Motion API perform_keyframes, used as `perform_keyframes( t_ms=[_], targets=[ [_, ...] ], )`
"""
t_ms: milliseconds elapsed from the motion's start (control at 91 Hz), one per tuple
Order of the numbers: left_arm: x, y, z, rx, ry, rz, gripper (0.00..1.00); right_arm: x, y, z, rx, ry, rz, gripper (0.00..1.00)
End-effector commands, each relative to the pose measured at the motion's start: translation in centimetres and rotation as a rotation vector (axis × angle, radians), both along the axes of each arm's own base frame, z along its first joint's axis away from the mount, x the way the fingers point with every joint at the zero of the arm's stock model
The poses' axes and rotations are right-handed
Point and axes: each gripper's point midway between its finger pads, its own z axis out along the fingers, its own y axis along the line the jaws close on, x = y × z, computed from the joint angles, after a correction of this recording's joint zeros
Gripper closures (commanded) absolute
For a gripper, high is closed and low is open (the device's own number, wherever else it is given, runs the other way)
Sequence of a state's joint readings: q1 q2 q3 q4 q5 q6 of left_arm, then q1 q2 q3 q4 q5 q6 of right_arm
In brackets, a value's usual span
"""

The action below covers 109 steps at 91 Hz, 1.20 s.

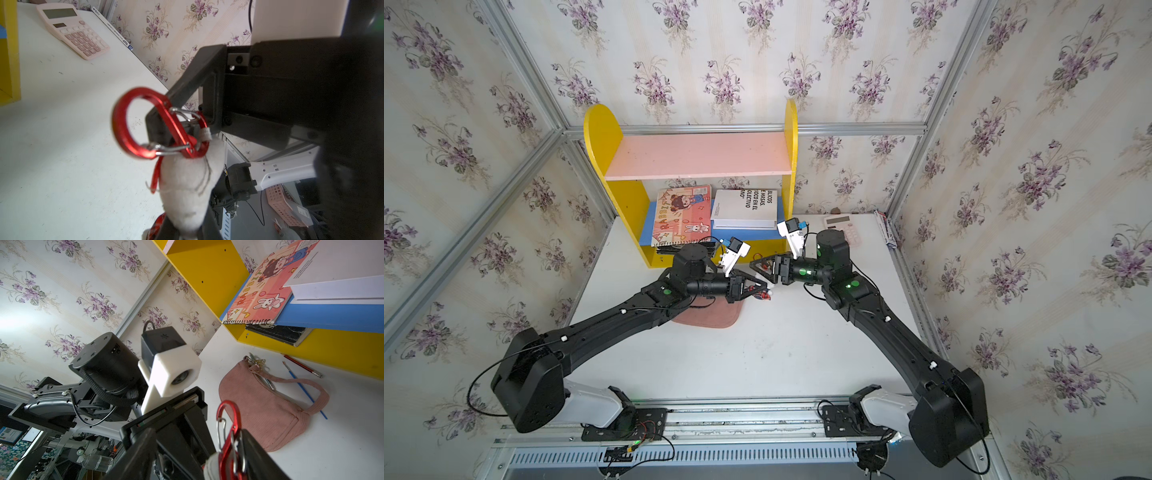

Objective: Remove the decoration from the bag
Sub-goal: Place the decoration item at the center of the board.

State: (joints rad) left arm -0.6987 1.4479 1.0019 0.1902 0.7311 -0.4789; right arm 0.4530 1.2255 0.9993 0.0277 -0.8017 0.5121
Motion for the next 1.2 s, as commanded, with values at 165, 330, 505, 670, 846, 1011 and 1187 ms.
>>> perform_keyframes(
  t_ms=[165, 330, 505, 670, 846, 1011, 1187],
  targets=[
    [-0.2, -0.3, -2.4, 0.031, 0.040, 0.018, 1.00, 1.6, -0.9, 0.2, -0.018, -0.009, -0.083, 0.10],
    [-0.2, -1.7, -4.7, 0.054, 0.112, 0.047, 1.00, 3.5, -2.5, -0.4, -0.026, 0.018, -0.183, 0.09],
    [1.8, -3.6, -11.7, 0.188, 0.290, 0.152, 1.00, 5.1, -4.7, -1.8, -0.008, 0.072, -0.282, 0.10],
    [4.3, -6.0, -15.1, 0.263, 0.360, 0.187, 1.00, 5.6, -5.2, -3.6, -0.030, 0.113, -0.304, 0.11],
    [5.7, -5.9, -17.6, 0.343, 0.387, 0.230, 1.00, 5.4, -6.4, -5.2, -0.051, 0.126, -0.349, 0.13],
    [5.3, -6.4, -18.6, 0.338, 0.478, 0.218, 0.94, 5.8, -7.3, -6.0, -0.055, 0.132, -0.387, 0.13],
    [5.3, -5.3, -18.4, 0.355, 0.490, 0.265, 0.70, 6.2, -7.5, -6.8, -0.062, 0.143, -0.398, 0.13]
  ],
)
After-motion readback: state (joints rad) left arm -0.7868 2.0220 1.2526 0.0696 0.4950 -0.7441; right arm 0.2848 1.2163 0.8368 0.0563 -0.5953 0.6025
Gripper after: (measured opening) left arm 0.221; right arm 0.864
